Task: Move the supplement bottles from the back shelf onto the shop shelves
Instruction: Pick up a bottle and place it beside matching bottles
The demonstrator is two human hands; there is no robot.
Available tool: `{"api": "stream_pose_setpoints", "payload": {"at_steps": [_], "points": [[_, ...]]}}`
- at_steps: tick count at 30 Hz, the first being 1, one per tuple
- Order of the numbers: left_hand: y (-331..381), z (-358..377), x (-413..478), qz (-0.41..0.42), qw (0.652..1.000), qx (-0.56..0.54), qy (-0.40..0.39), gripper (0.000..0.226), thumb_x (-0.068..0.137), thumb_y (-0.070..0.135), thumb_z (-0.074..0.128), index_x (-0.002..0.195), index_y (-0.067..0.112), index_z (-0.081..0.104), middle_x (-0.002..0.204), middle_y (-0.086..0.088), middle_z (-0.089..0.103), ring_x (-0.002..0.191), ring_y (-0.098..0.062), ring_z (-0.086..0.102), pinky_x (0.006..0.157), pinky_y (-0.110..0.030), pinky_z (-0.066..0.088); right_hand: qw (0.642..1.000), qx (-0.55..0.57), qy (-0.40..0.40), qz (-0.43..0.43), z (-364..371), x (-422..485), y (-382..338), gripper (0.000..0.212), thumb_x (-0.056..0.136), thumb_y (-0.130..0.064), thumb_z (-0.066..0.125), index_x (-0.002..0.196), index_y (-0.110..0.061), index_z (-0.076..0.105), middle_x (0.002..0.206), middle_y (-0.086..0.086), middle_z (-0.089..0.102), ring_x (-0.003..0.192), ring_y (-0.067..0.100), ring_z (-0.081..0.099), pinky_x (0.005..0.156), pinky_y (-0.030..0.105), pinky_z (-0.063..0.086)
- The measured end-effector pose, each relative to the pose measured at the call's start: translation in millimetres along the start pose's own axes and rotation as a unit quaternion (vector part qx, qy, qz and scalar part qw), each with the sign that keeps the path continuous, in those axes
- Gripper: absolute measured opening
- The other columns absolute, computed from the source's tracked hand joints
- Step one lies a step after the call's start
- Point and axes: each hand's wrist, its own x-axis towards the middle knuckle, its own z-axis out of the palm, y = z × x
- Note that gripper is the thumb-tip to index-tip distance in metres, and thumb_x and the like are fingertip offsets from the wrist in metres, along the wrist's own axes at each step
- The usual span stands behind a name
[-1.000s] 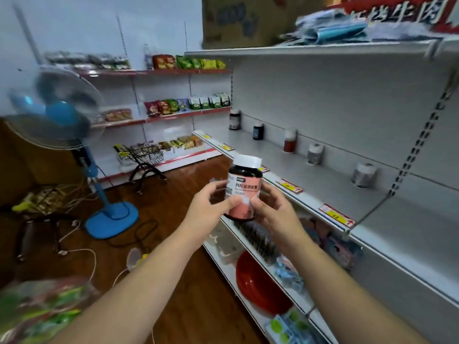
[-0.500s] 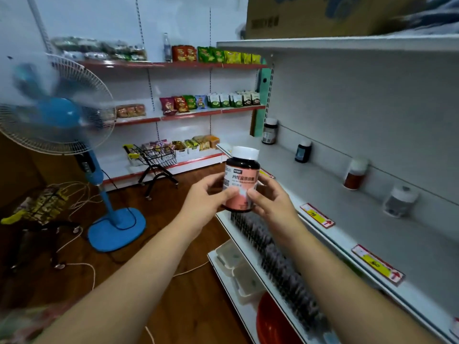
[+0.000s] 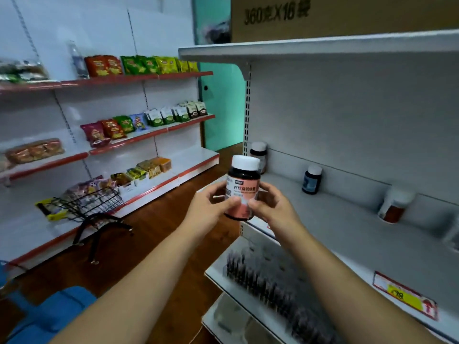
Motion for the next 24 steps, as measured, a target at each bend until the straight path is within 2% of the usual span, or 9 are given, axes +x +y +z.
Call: {"api": "stream_pose_setpoints", "payload": {"at_steps": [3,5,7,11,13,16,19,21,24], "points": [[-19.8,-1.6,46.7,-0.005,0.999,-0.008,-0.043,0.045,0.081,0.015,0.067,0.123,0.022,0.054,0.104,0.016,0.059,0.093,0.008,0.051,0.074,-0.008,0.043,0.998,-0.035,0.046,0.014,-1.3,37.3,15.1,0.051,0.077,-0.005,0.069,0.114,-0.034,0.048,0.119,-0.001,0.059,0.113,0.019,0.055,0.095,0.039,0.049],[-35.2,1.4,77.6,-0.008,0.997,0.004,-0.072,0.044,0.080,0.013,0.067,0.122,0.020,0.054,0.104,0.017,0.060,0.096,0.004,0.056,0.071,-0.006,0.046,0.995,-0.061,0.074,0.018,-6.9,61.6,27.3,0.055,0.075,-0.004,0.071,0.117,-0.030,0.048,0.120,0.000,0.059,0.114,0.020,0.056,0.098,0.044,0.047],[-47.5,6.7,109.6,-0.005,0.995,0.016,-0.093,0.047,0.080,0.015,0.068,0.124,0.017,0.053,0.111,0.007,0.062,0.102,-0.009,0.059,0.078,-0.013,0.047,0.992,-0.087,0.095,0.010,-14.3,86.9,40.7,0.057,0.073,-0.007,0.073,0.122,-0.025,0.049,0.120,0.002,0.061,0.111,0.019,0.058,0.096,0.043,0.049],[-65.9,23.2,165.3,-0.025,0.992,0.021,-0.121,0.051,0.080,0.018,0.068,0.128,0.015,0.050,0.115,-0.001,0.061,0.101,-0.017,0.060,0.079,-0.021,0.048,0.985,-0.105,0.134,0.016,-30.0,133.8,60.2,0.054,0.072,-0.008,0.076,0.117,-0.025,0.052,0.112,-0.001,0.065,0.103,0.013,0.062,0.088,0.032,0.052],[-73.2,32.7,189.2,-0.033,0.989,0.024,-0.140,0.048,0.082,0.019,0.067,0.127,0.016,0.051,0.115,-0.001,0.061,0.096,-0.015,0.060,0.070,-0.013,0.048,0.983,-0.103,0.152,0.013,-37.8,153.5,68.1,0.050,0.072,-0.003,0.075,0.110,-0.027,0.052,0.107,-0.002,0.066,0.100,0.013,0.063,0.082,0.027,0.052],[-82.4,45.5,221.2,-0.038,0.984,0.042,-0.169,0.039,0.086,0.014,0.061,0.125,0.017,0.054,0.107,0.003,0.059,0.095,-0.014,0.058,0.062,-0.008,0.044,0.975,-0.093,0.201,0.023,-47.1,177.7,80.1,0.056,0.069,0.001,0.075,0.116,-0.019,0.051,0.111,0.004,0.064,0.101,0.019,0.063,0.082,0.028,0.051],[-97.1,58.7,242.0,-0.021,0.979,0.050,-0.196,0.030,0.084,0.010,0.062,0.114,0.015,0.061,0.105,-0.002,0.066,0.100,-0.021,0.063,0.078,-0.018,0.050,0.961,-0.113,0.252,0.031,-55.4,190.4,93.1,0.059,0.068,0.001,0.076,0.117,-0.020,0.049,0.112,0.002,0.062,0.102,0.018,0.060,0.081,0.023,0.049],[-106.1,66.2,248.0,-0.024,0.978,0.055,-0.199,0.032,0.083,0.013,0.064,0.114,0.017,0.061,0.108,-0.004,0.068,0.100,-0.018,0.064,0.085,-0.023,0.050,0.953,-0.134,0.269,0.038,-62.1,195.1,100.2,0.064,0.066,0.000,0.078,0.119,-0.019,0.048,0.114,0.001,0.060,0.104,0.017,0.059,0.082,0.020,0.047],[-117.3,75.8,256.8,-0.026,0.976,0.065,-0.207,0.037,0.081,0.018,0.066,0.118,0.021,0.059,0.111,-0.002,0.069,0.103,-0.016,0.063,0.093,-0.032,0.049,0.947,-0.147,0.282,0.053,-69.5,202.8,106.6,0.070,0.063,-0.001,0.081,0.123,-0.013,0.047,0.115,0.000,0.059,0.104,0.013,0.058,0.074,0.011,0.049]]}}
